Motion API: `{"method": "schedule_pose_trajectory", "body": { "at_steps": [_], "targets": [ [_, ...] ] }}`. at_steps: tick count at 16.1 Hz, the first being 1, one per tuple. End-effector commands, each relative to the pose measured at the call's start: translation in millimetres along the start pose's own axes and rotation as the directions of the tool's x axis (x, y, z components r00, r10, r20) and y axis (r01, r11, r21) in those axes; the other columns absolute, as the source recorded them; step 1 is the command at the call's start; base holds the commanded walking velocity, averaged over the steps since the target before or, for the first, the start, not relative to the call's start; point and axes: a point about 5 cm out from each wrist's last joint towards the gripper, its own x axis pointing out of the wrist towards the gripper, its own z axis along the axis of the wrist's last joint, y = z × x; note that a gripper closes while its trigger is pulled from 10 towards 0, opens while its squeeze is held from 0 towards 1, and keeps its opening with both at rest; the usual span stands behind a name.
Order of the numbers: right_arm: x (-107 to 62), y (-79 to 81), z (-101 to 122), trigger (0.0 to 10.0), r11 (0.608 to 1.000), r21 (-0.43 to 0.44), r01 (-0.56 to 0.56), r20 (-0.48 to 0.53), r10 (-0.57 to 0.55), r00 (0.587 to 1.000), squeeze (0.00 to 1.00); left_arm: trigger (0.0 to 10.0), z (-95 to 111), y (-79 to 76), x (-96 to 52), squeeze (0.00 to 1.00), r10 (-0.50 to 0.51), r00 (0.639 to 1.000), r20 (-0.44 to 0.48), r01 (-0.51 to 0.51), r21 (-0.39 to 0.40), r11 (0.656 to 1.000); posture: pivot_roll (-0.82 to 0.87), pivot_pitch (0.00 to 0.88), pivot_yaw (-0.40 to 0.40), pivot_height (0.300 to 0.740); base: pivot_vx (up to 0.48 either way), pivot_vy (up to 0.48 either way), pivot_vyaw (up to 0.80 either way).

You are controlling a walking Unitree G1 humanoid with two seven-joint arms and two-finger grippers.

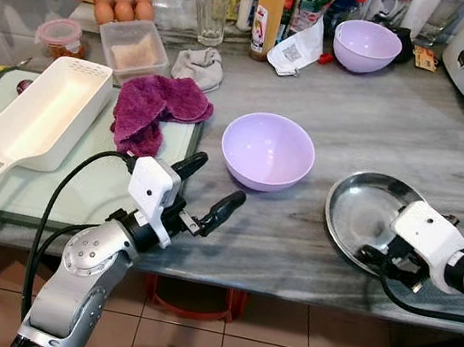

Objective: Setting the table

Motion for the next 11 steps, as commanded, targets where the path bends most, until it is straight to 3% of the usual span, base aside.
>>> {"method": "schedule_pose_trajectory", "body": {
  "at_steps": [1, 10, 11],
  "targets": [
    [7.9, 11.9, -12, 10.0, 0.999, 0.031, -0.04, -0.044, 0.041, 0.998, 1.0, 10.0, -2, 0.8, -1.0, 0.0, 0.007, 1.0, -0.017, -0.007, 0.009, 1.0, -0.23, 0.205, 0.033, 0.74, 0.0, 0.0, 0.0],
    [16.1, 22.5, 14, 10.0, 0.992, 0.093, -0.083, 0.102, 0.073, 0.992, 1.0, 10.0, 0, 3.6, -1.7, 0.0, 0.005, 1.0, -0.028, -0.004, 0.034, 0.999, -0.22, 0.206, 0.037, 0.74, 0.0, 0.0, 0.0],
    [15.3, 23.4, 18, 10.0, 0.991, 0.1, -0.088, 0.116, 0.076, 0.99, 0.84, 10.0, 0, 4.3, -1.3, 0.0, 0.004, 1.0, -0.027, -0.003, 0.037, 0.999, -0.22, 0.206, 0.037, 0.74, 0.0, 0.0, 0.0]
  ]
}}
